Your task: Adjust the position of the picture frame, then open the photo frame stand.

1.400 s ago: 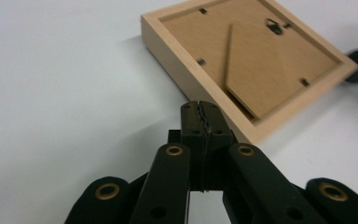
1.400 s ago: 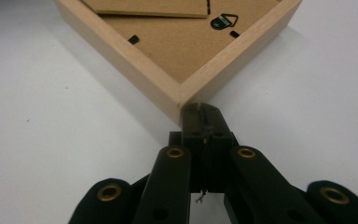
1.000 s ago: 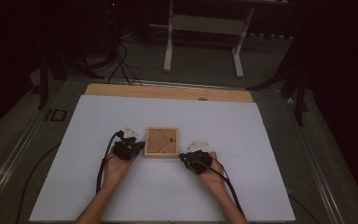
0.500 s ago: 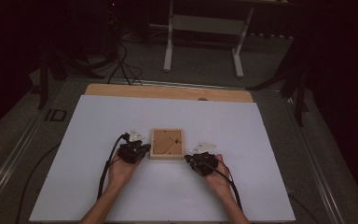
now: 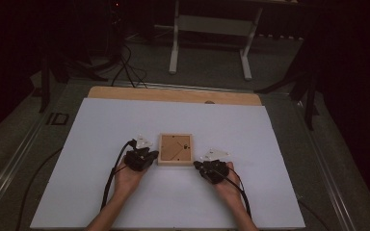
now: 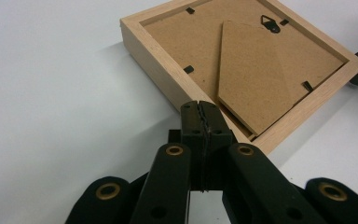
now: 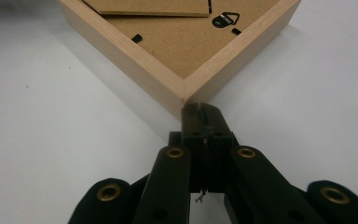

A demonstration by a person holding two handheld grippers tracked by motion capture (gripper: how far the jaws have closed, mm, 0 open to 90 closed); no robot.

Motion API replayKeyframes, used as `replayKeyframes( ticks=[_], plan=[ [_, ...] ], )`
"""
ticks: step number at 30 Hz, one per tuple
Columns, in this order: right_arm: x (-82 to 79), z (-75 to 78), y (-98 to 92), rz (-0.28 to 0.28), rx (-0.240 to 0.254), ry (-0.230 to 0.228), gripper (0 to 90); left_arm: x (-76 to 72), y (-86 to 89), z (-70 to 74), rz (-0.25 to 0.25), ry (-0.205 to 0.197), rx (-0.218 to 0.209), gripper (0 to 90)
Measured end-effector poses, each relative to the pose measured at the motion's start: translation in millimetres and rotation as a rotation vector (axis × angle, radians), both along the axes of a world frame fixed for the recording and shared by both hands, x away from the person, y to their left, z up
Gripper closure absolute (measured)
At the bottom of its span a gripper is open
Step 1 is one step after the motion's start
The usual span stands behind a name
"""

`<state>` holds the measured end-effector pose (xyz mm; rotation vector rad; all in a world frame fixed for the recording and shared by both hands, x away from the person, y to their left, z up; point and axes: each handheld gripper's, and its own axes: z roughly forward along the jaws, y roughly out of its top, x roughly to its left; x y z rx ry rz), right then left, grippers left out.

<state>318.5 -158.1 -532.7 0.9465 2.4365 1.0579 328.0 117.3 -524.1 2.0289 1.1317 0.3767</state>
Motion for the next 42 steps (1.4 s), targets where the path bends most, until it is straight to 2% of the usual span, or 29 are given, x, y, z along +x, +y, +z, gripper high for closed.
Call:
replayKeyframes(
  ticks=[8,12,16,21,22,29,34,42],
  plan=[
    [0.1,-0.5,-0.3,0.001,0.003,-0.001,88.8,-5.5,-0.1,1.2,-0.009,-0.007,0.007,88.9],
    [-0.8,1.1,-2.5,0.003,0.012,-0.006,85.9,-6.8,1.8,3.1,-0.002,-0.022,0.011,80.7],
    [-2.1,2.2,-6.0,-0.007,0.026,-0.017,84.0,-8.3,3.6,5.9,0.002,-0.037,0.005,76.9],
    [-1.7,4.8,-10.2,-0.027,0.033,-0.030,81.2,-8.6,7.6,8.4,0.004,-0.038,-0.014,70.6],
    [-1.6,5.9,-13.0,-0.050,0.044,-0.036,74.8,-9.5,10.1,10.5,0.011,-0.048,-0.028,67.2],
    [-3.3,9.6,-19.7,-0.069,0.074,-0.049,68.6,-11.5,9.1,13.5,0.008,-0.068,-0.053,63.9],
    [-4.8,12.1,-19.0,-0.071,0.093,-0.064,68.3,-12.0,9.2,16.0,0.001,-0.077,-0.053,61.6],
    [-7.7,17.9,-12.0,-0.054,0.130,-0.086,71.6,-13.2,11.0,22.7,-0.004,-0.099,-0.086,61.1]
  ],
)
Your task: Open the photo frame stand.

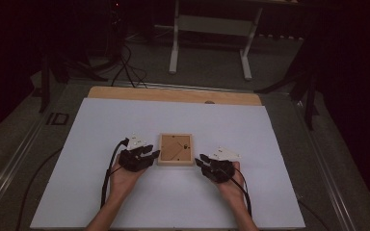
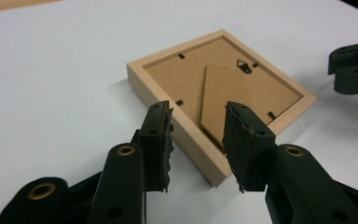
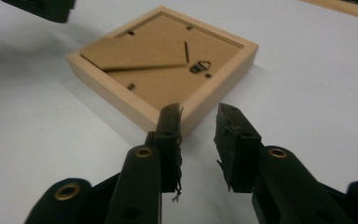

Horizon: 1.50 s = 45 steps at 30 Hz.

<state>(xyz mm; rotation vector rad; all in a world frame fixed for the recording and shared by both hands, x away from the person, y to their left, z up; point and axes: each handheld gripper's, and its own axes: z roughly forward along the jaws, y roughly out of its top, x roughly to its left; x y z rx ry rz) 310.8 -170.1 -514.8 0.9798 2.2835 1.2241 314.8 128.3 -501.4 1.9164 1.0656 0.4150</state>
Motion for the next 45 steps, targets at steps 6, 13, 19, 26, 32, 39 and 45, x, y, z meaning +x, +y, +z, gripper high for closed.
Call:
replayKeyframes(
  ticks=[6,13,19,26,32,39,45],
  plan=[
    [-2.1,0.7,10.2,0.036,0.009,-0.001,79.0,-0.8,-3.4,2.9,-0.017,-0.005,-0.002,60.6],
    [-0.6,1.1,20.5,0.042,-0.004,-0.003,89.7,-1.6,-9.0,1.2,-0.031,-0.009,0.025,60.4],
    [1.0,-1.4,21.4,0.033,-0.009,0.009,89.7,-2.5,-13.6,-0.5,-0.049,-0.012,0.031,60.0],
    [4.5,-5.6,22.7,0.028,-0.010,0.027,89.7,-2.7,-20.7,-4.5,-0.075,0.007,0.060,61.7],
    [5.3,-5.8,22.1,0.028,-0.010,0.025,89.7,0.2,-23.7,-0.1,-0.078,0.010,0.071,59.2],
    [4.9,-6.0,22.1,0.024,-0.010,0.025,89.4,10.4,-32.2,4.4,-0.066,0.047,0.072,53.9],
    [4.9,-6.2,22.0,0.026,-0.009,0.024,89.4,17.5,-40.7,6.6,-0.075,0.051,0.103,53.9]
  ],
)
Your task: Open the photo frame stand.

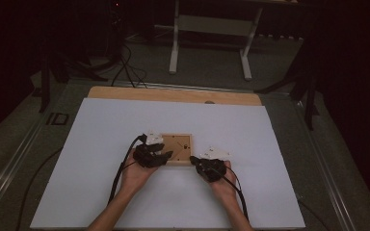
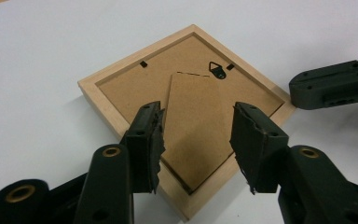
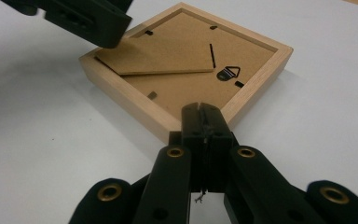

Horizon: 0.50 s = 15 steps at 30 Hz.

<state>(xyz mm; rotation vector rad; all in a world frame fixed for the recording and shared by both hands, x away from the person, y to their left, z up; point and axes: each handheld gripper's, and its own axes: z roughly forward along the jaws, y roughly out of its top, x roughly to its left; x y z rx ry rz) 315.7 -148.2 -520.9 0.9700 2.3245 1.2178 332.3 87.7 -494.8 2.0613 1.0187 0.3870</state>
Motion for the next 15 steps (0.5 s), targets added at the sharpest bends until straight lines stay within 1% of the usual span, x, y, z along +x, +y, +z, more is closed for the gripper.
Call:
replayKeyframes(
  ticks=[1,2,3,4,5,6,7,8,10,11,12,15],
  plan=[
    [0.0,0.0,0.0,0.000,0.000,0.000,89.4,0.0,0.0,0.0,0.000,0.000,0.000,54.4],
    [0.1,0.1,-0.2,0.001,0.000,0.001,89.3,1.3,-3.1,-0.5,-0.002,0.001,0.018,54.4],
    [0.1,0.1,-0.2,0.001,0.000,0.001,89.3,1.3,-3.1,-0.5,-0.002,0.001,0.018,54.4],
    [-0.2,0.0,0.1,0.001,-0.004,-0.003,89.3,2.7,-5.6,-1.4,-0.008,0.006,0.037,54.1],
    [-0.2,0.0,0.1,0.001,-0.004,-0.003,89.3,2.7,-5.6,-1.4,-0.008,0.006,0.037,53.4],
    [-0.3,0.1,0.1,0.001,-0.005,-0.003,89.3,3.8,-8.4,-2.9,-0.003,0.008,0.049,52.7],
    [-0.3,0.1,0.1,0.001,-0.005,-0.003,89.3,3.8,-8.4,-2.9,-0.003,0.008,0.049,52.0],
    [-0.2,0.0,-0.1,0.002,-0.003,-0.003,89.2,4.8,-10.1,-4.0,0.001,0.009,0.063,51.0],
    [-0.2,0.0,-0.1,0.003,-0.004,-0.003,89.1,5.8,-10.7,-4.9,-0.004,0.010,0.069,50.8],
    [-0.2,0.0,-0.2,0.003,-0.003,-0.003,89.1,6.2,-11.0,-5.5,-0.006,0.009,0.073,50.7],
    [-0.2,0.0,-0.3,0.004,-0.002,-0.003,89.0,7.5,-11.8,-7.2,-0.014,0.001,0.089,49.8],
    [-0.2,0.0,-0.3,0.004,-0.002,-0.003,89.0,8.6,-11.6,-8.1,-0.016,0.003,0.095,49.3]
  ],
)
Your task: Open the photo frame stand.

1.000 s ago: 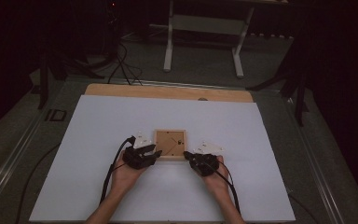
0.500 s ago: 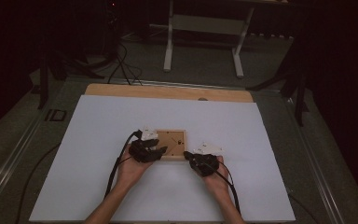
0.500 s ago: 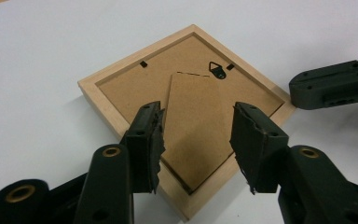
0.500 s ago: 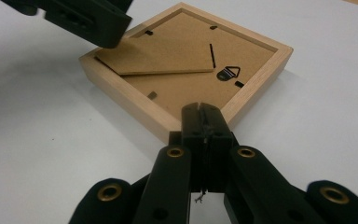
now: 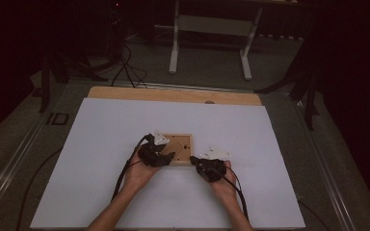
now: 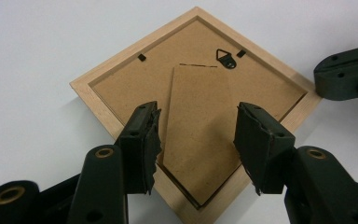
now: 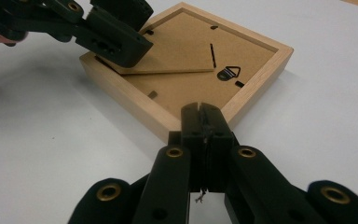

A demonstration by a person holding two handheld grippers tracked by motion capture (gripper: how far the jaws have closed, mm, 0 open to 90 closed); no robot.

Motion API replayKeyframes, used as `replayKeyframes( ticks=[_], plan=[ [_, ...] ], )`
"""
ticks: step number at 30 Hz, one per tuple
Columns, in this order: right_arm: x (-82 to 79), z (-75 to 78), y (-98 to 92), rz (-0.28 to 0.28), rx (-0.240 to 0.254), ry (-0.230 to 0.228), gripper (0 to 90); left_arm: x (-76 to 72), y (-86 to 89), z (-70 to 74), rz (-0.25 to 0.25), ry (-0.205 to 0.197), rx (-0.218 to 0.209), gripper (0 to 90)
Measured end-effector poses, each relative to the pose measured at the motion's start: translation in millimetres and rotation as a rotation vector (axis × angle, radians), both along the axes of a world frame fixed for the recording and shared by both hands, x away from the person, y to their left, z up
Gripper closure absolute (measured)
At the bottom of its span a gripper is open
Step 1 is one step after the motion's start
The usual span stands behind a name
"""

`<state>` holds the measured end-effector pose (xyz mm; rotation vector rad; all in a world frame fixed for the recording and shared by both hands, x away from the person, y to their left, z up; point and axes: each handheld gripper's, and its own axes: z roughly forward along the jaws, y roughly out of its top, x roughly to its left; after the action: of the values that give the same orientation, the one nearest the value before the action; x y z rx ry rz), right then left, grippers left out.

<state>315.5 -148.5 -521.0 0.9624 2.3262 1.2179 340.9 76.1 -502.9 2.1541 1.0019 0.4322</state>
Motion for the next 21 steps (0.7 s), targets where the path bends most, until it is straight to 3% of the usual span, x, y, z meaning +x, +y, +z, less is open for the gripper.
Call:
replayKeyframes(
  ticks=[21],
  plan=[
    [-1.3,-0.3,-1.2,0.006,0.001,-0.003,88.1,2.7,-5.3,-6.4,0.004,0.027,0.011,46.7]
  ],
)
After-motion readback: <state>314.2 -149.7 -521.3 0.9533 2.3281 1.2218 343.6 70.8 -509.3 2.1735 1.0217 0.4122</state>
